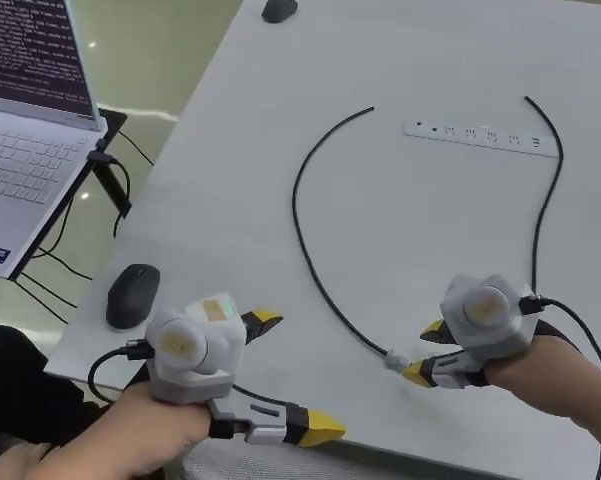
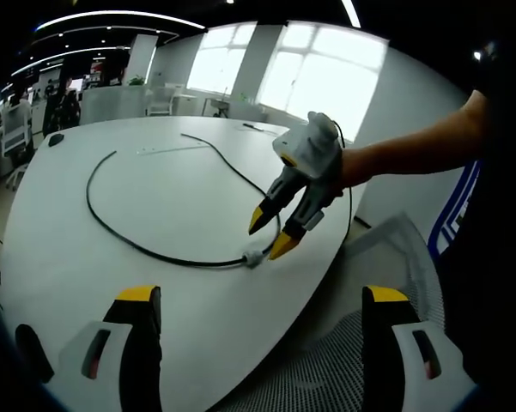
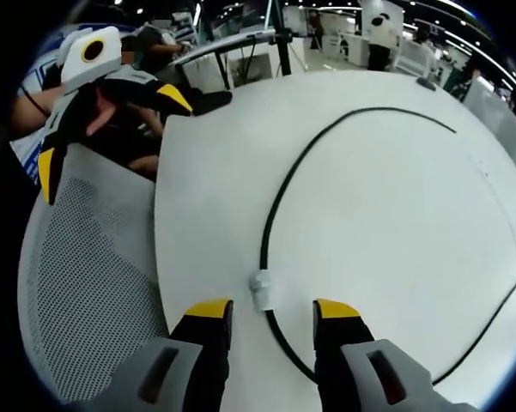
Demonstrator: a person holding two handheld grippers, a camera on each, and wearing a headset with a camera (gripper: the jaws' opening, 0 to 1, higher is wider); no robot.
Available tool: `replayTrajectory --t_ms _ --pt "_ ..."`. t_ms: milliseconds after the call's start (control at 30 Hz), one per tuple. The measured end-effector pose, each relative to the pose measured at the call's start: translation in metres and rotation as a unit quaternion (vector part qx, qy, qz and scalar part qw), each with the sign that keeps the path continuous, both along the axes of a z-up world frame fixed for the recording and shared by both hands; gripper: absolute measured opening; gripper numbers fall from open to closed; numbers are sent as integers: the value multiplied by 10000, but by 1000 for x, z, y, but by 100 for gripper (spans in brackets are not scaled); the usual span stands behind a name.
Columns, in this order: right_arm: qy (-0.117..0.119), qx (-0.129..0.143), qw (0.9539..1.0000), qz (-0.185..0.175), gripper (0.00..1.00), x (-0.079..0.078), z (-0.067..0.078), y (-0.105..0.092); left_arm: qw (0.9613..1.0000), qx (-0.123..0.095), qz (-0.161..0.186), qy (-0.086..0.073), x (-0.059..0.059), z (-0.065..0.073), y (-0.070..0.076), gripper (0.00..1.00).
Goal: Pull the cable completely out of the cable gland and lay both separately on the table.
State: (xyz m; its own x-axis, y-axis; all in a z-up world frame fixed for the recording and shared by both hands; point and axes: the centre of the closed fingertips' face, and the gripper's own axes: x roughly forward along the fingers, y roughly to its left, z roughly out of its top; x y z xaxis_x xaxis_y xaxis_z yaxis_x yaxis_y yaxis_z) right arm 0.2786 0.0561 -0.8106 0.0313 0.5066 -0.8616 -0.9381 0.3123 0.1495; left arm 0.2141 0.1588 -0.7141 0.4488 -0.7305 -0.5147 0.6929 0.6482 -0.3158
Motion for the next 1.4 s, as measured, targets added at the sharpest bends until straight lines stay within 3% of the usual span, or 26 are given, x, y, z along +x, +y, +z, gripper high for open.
replayTrajectory --t_ms 133,300,467,500,733,933,1000,1233,1400 --pt "53 -123 9998 119 31 -3 -9 4 9999 -136 94 13 2 5 2 96" --pt "96 -150 9997 186 25 -5 -13 6 9997 -140 179 20 4 6 6 95" --pt "41 -148 9995 267 18 -1 -12 6 9996 -153 232 60 2 5 8 94" --pt "-42 -261 9990 362 17 2 -13 2 9996 -142 230 68 1 4 8 93" --pt "-10 -218 9988 449 10 -4 -13 3 9995 -147 256 78 -1 3 10 93" --pt "-179 -227 9987 430 8 -2 -13 2 9996 -141 245 92 -3 3 9 92" --pt "-248 -195 9987 402 8 0 -11 3 9995 -177 248 129 -4 5 7 92" --pt "-292 -54 9989 368 7 0 1 2 9995 -273 152 -62 0 15 0 88" --pt "-352 51 9987 368 7 -2 16 2 9995 -278 80 -103 3 17 -7 88"
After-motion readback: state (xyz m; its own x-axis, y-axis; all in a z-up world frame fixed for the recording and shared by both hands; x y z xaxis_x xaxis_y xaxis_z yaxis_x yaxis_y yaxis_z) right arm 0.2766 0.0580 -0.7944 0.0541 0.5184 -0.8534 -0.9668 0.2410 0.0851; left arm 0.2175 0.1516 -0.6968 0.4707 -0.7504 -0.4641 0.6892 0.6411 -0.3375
